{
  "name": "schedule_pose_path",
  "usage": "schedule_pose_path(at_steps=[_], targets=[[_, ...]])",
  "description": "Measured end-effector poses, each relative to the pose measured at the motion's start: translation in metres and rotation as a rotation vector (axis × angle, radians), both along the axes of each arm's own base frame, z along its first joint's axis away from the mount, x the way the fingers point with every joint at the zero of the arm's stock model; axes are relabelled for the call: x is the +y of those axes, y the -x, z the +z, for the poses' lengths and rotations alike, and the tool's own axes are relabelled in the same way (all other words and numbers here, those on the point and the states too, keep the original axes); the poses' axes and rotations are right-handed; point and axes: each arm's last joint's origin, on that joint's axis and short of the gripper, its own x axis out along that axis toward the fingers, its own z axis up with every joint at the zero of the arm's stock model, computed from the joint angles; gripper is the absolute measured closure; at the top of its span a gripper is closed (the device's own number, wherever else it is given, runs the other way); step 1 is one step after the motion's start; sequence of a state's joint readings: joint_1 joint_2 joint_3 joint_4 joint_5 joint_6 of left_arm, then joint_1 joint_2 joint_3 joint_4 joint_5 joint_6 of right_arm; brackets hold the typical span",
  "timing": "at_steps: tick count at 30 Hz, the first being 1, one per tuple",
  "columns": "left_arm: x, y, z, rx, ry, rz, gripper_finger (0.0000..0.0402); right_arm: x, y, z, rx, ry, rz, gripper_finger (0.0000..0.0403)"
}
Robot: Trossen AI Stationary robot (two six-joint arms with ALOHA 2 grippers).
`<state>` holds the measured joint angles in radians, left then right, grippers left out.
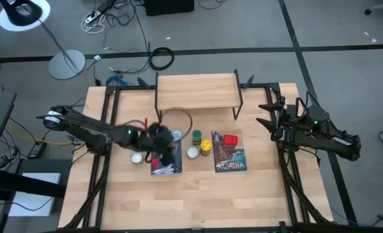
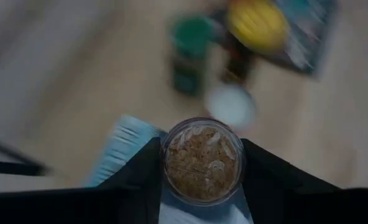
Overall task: Shelf spices
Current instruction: Put the transparent spice on the shelf
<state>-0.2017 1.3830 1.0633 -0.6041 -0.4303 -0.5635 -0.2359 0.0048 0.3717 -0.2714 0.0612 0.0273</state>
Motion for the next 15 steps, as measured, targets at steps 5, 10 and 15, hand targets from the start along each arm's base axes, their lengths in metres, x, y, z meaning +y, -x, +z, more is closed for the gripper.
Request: schedule_pose_path(at_steps=[5,10,15], targets=[[0.047,-0.006,0.063,-0.090,-0.052,0.244,0.0236,0.000,0.000,0.000,0.000,0.000,0.000,0.0110],[0.103,0.002,0.113,-0.222,-0.068,0.457,0.0236,0.000,0.000,0.000,0.000,0.000,0.000,0.0110],[0.158,0.021,0.128,-0.292,0.005,0.658,0.0236,0.000,0.000,0.001,-0.007,0.004,0.000,0.0110]])
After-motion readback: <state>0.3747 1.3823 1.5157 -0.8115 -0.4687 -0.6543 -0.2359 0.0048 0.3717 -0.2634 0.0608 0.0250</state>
